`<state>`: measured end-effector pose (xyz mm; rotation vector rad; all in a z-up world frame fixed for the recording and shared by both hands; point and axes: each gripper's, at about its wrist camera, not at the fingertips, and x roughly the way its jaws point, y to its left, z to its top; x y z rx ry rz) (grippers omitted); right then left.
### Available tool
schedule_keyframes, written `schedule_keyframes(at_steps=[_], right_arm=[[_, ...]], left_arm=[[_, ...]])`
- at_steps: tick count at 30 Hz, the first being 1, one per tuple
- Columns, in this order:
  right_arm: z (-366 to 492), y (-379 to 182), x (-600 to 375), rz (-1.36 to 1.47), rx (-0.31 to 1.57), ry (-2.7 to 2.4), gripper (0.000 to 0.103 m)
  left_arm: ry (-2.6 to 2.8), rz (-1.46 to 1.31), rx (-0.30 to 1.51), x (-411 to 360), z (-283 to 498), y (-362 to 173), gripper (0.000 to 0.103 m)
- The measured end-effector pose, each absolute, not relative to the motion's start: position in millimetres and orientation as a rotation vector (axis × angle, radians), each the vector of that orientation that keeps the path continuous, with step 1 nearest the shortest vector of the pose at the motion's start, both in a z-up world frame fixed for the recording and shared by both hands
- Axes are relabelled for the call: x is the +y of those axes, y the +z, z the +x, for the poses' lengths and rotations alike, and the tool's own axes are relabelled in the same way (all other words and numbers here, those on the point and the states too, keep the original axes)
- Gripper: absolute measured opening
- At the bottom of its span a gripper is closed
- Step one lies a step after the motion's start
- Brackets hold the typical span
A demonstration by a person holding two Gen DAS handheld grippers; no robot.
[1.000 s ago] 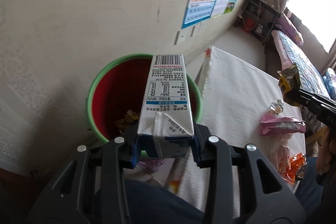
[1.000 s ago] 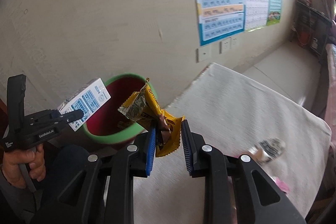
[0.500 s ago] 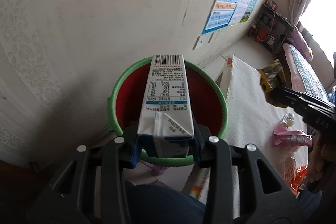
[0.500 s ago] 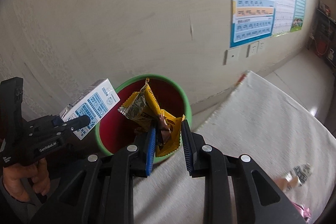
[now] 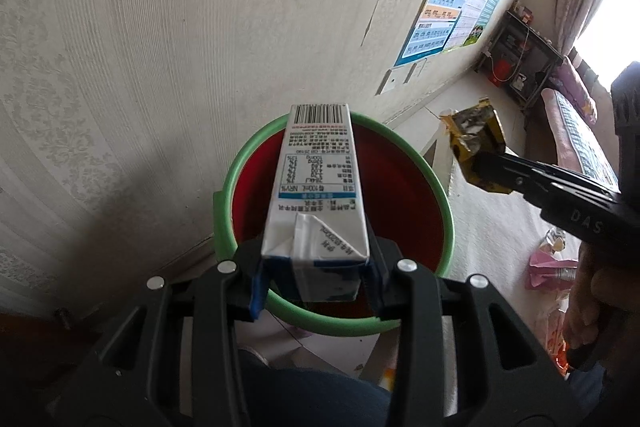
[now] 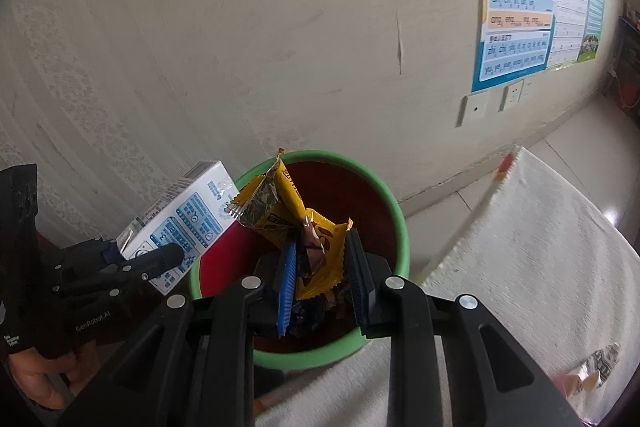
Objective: Collect trash
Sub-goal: 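Carry carton and wrapper over the red bucket and open both tools to drop them, then move both open tools back over the remaining wrappers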
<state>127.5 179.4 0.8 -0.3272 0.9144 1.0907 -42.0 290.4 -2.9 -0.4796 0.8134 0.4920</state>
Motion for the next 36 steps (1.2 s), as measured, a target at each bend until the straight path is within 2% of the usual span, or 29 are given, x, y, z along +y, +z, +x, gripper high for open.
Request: schedule_keyframes(at_steps=[7, 8, 9, 13, 15, 20, 27, 36], right_arm=[[128, -6, 190, -0.343, 0.93, 1.095, 0.031], [128, -8, 190, -0.343, 0.932, 1.092, 0.034], [128, -9, 190, -0.343, 0.933, 1.091, 0.042], [130, -10, 186, -0.323, 0.94, 1.086, 0.062], [131, -10, 183, -0.313, 0.939, 1.08, 0.073], [132, -5, 170, -0.297, 0.929, 1.053, 0.09], [130, 1, 138, -0.282, 0.926, 1.016, 0.094], [131, 7, 74, -0.26, 0.919, 0.956, 0.095]], left_arm=[[0.495, -0.492, 0.812, 296, -38, -6, 0.037], [0.496, -0.499, 0.81, 297, -40, -7, 0.044], [0.5, -0.501, 0.805, 297, -41, -7, 0.053], [0.512, -0.513, 0.794, 298, -49, -9, 0.069], [0.523, -0.516, 0.787, 298, -53, -9, 0.081], [0.542, -0.518, 0.775, 294, -59, -7, 0.096], [0.496, -0.495, 0.784, 274, -48, -2, 0.097], [0.435, -0.451, 0.801, 235, -28, 5, 0.097]])
